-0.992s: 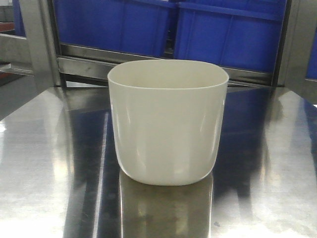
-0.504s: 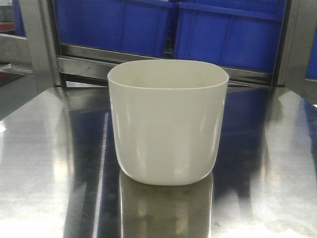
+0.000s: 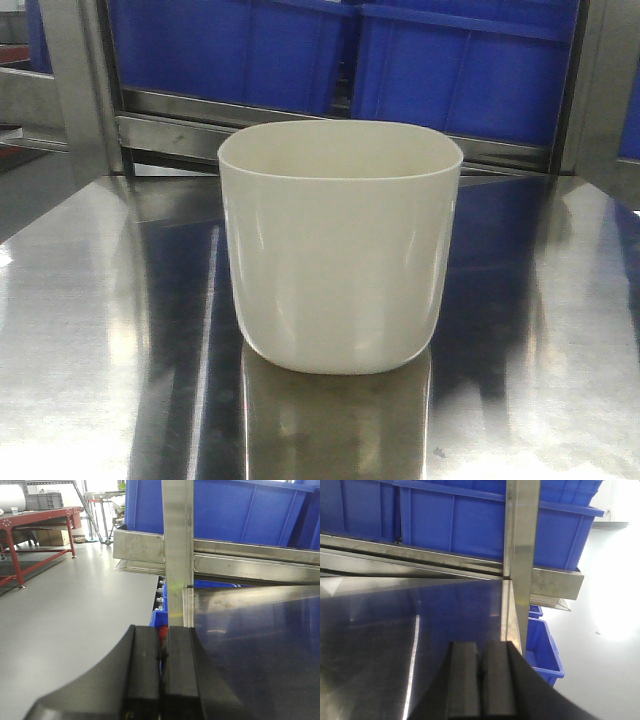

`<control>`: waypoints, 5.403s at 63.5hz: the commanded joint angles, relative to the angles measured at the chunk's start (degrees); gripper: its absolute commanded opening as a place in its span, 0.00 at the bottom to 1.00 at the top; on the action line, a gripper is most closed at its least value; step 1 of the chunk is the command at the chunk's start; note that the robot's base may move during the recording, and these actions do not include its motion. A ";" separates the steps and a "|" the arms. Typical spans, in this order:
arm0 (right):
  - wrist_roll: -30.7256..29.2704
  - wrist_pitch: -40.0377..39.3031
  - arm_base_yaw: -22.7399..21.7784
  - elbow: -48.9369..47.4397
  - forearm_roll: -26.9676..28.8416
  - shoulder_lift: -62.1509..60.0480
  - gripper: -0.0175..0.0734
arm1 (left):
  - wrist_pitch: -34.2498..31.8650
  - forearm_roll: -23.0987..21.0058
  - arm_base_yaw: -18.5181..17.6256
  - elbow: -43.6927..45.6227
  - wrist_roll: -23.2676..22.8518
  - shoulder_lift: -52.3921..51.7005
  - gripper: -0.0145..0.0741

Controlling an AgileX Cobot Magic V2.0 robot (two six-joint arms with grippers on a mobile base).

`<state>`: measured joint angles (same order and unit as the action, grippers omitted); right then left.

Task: Move white bin to right shelf second layer
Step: 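Move the right gripper down beside the white bin on the table, then lower the right gripper onto the white bin's rim and close it, then lift the white bin off the table with the right gripper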

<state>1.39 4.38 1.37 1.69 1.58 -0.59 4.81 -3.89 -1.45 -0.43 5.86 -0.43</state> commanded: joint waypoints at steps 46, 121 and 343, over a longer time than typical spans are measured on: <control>-0.20 19.85 0.18 -27.64 16.57 36.34 0.25 | -4.81 -0.35 -0.22 -2.11 -0.15 -0.75 0.26; 25.83 57.26 23.29 -77.26 7.97 78.90 0.62 | -4.81 -0.35 -0.22 -2.11 -0.15 -0.75 0.26; -1.39 42.57 -5.43 -43.95 4.86 40.05 0.27 | -4.81 -0.35 -0.22 -2.11 -0.15 -0.75 0.26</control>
<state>-0.38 51.02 -3.72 -40.89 7.24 41.72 4.81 -3.89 -1.45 -0.43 5.86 -0.43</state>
